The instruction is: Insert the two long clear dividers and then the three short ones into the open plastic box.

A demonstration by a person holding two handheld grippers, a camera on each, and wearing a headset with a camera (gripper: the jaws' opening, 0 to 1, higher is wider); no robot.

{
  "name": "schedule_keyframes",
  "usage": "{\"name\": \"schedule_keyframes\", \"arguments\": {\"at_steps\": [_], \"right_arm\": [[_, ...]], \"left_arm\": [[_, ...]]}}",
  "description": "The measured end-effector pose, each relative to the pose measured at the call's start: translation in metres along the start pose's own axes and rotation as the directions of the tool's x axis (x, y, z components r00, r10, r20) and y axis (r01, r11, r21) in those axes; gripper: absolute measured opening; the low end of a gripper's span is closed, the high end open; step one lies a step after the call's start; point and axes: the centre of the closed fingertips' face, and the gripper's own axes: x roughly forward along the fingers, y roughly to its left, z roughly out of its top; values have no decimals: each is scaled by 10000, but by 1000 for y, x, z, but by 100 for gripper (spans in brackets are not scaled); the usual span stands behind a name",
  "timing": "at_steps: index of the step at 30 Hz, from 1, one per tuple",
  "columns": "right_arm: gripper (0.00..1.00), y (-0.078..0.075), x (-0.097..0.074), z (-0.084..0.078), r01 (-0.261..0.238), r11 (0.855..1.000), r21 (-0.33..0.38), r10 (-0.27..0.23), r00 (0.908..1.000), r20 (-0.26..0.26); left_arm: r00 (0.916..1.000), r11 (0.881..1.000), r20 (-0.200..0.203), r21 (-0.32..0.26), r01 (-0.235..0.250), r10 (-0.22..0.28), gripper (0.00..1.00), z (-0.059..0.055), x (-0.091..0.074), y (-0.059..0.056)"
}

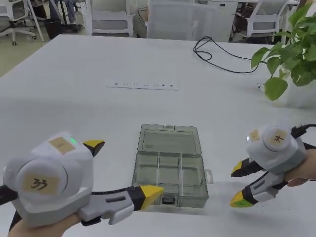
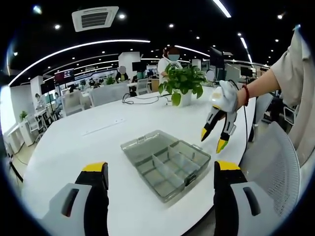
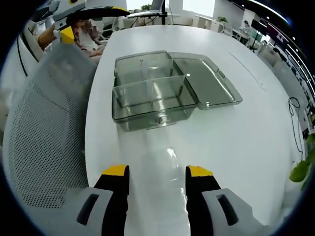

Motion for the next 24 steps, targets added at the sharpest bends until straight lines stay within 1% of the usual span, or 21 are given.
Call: {"name": "schedule_keyframes", "arguments": {"at_steps": [4,7,8,11,16,21,24], "right_arm": [[44,-2,4,-6,-29,9993,-384,19,9996,-272],[43,-2,6,-10,-74,9991,-418,57,9992,-406],[42,-3,7,-12,-88,9979,-646,56,9988,-496],[41,-3,8,-16,-131,9975,-697,88,9981,-616],[40,-4,8,-18,-174,9968,-778,121,9976,-688],[39,-4,8,-17,-257,9965,-796,207,9978,-630],[35,-6,8,-18,-289,9955,-907,230,9975,-661]], "left_arm": [[10000,10000,-20,-7,-46,46,90,0,0,0],[10000,10000,-50,1,-73,73,89,-1,-1,0],[9999,10000,-51,-4,-86,86,89,-1,-1,0],[9999,10000,-62,-26,-95,95,89,-1,-1,-1],[9999,9999,-91,-102,-80,79,89,-2,-1,-1],[9999,9998,-118,-188,-45,43,88,-3,-1,-1],[9999,9999,-139,-164,-50,48,87,-3,-1,-1]]}}
